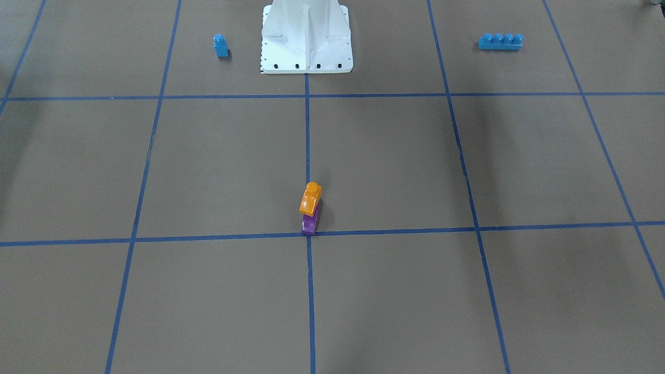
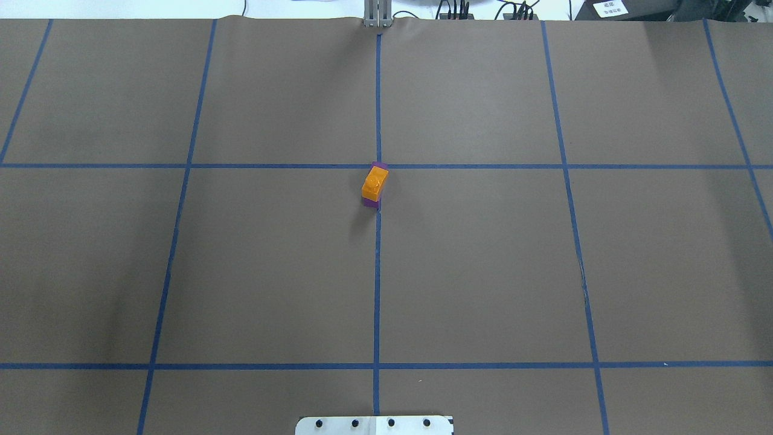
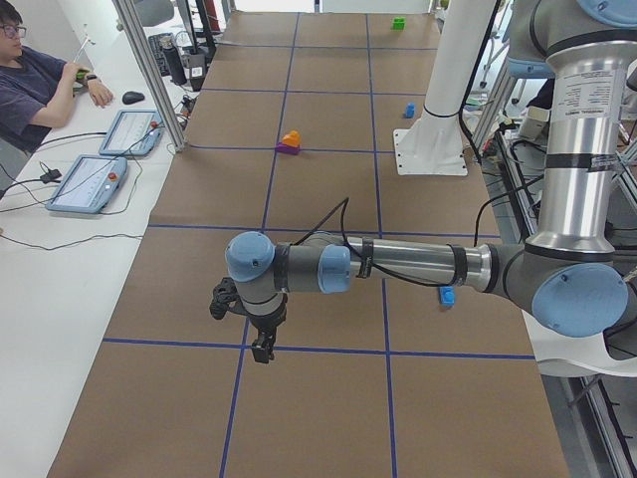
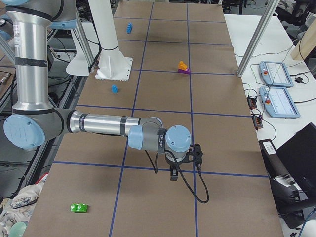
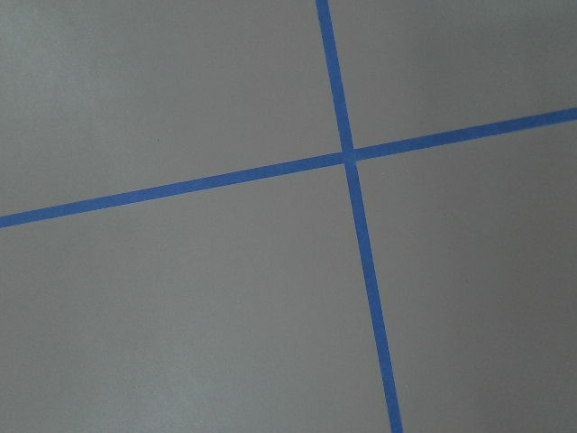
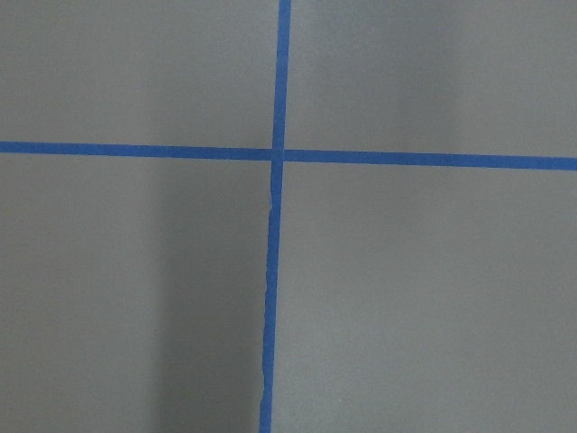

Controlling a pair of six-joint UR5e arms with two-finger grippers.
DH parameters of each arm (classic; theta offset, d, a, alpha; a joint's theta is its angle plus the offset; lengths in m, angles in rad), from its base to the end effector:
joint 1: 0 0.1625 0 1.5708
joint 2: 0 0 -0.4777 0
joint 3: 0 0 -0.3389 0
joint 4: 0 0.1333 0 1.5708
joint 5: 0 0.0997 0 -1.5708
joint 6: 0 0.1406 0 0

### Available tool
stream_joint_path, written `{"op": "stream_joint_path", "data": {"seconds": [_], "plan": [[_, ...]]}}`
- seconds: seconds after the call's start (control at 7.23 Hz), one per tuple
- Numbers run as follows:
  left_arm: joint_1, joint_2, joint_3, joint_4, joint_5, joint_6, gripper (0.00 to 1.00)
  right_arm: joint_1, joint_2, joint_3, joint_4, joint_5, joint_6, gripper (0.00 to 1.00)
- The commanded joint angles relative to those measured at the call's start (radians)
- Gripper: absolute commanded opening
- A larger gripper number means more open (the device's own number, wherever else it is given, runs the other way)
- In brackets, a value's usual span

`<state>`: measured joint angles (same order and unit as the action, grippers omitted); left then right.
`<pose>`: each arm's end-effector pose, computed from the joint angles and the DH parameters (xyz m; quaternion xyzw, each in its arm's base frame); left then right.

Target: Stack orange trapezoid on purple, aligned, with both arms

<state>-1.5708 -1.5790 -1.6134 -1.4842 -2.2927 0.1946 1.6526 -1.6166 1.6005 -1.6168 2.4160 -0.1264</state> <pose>-0.0404 -0.4382 0.7320 0.0176 0.3531 0.0846 0.9316 0.0616 -0.4070 0.7445 0.0144 -0.4107 -0.0076 0.9116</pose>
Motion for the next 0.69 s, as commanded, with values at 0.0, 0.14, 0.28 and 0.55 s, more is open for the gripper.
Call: {"op": "stream_joint_path", "data": {"seconds": [0.0, 0.14, 0.28, 0.55], "plan": [[0.000, 0.002, 0.017, -0.001, -0.001, 0.003, 1.00, 0.001, 0.003, 0.001, 0.000, 0.000, 0.001, 1.00], [0.000, 0.002, 0.017, -0.001, -0.001, 0.003, 1.00, 0.001, 0.003, 0.001, 0.000, 0.000, 0.002, 1.00], [0.000, 0.001, 0.017, -0.001, -0.001, -0.001, 1.00, 0.001, 0.003, 0.001, 0.000, 0.000, 0.002, 1.00], [0.000, -0.001, 0.014, 0.001, -0.001, -0.003, 1.00, 0.001, 0.001, 0.001, 0.000, 0.000, 0.002, 1.00]]}}
